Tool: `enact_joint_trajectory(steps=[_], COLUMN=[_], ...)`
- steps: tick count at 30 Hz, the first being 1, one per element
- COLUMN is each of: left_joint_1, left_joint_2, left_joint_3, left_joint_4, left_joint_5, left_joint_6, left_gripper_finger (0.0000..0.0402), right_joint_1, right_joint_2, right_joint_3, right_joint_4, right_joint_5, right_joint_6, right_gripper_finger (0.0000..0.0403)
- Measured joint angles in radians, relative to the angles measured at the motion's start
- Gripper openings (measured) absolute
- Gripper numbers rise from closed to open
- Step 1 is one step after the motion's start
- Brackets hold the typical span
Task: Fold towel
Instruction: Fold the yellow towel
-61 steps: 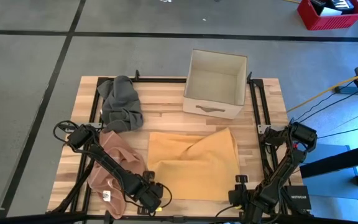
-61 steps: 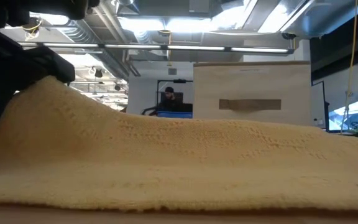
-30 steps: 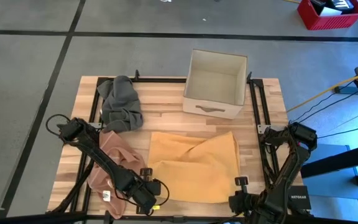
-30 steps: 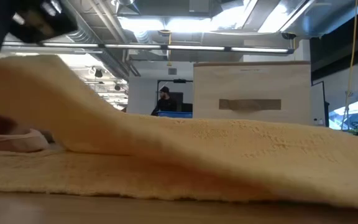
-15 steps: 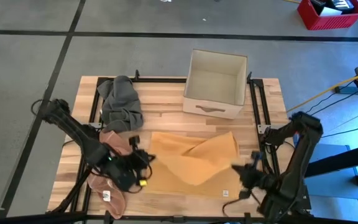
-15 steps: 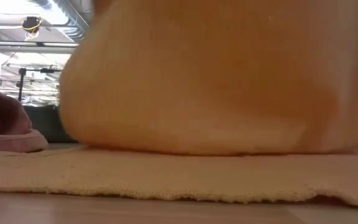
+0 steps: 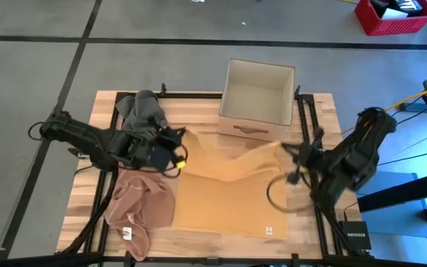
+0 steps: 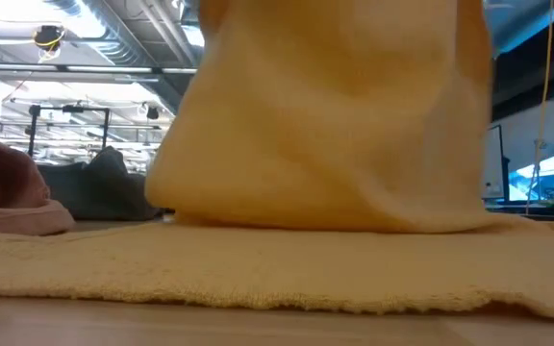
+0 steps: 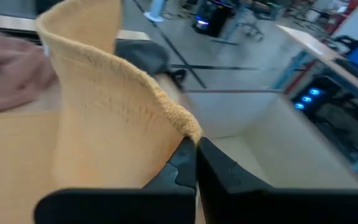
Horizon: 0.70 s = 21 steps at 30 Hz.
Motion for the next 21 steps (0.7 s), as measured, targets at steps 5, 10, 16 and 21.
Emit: enact_joint_trajectory(steps=[5,10,16,21], left_joint_1=[0.082,0.146,0.237,0.315], left_joint_2=[-0.019,-0.044,-0.060,-0.056], left_joint_3=[0.000,0.000,0.000,-0.004], left_joint_4=[0.133,0.300,0.394,0.374], left_joint_5=[0.000,-0.010,0.009,0.121], left_joint_6=[0.184,0.388,0.566,0.576], left_gripper_finger=[0.0002,0.0004,0.0002,0.0006], right_joint_1=[-0.113,-0.195,-0.282,-0.314], right_joint_2=[-0.127,-0.230,-0.293,-0.297], right_joint_3=[0.000,0.000,0.000,0.000], right_joint_4=[-0.001,-0.001,-0.001,0.000], right_joint_5=[0.041,0.096,0.105,0.047], right_joint_6=[-0.101,-0.182,-0.248,-0.270], right_gripper_finger=[0.0005,0.0003,0.0005,0.0004])
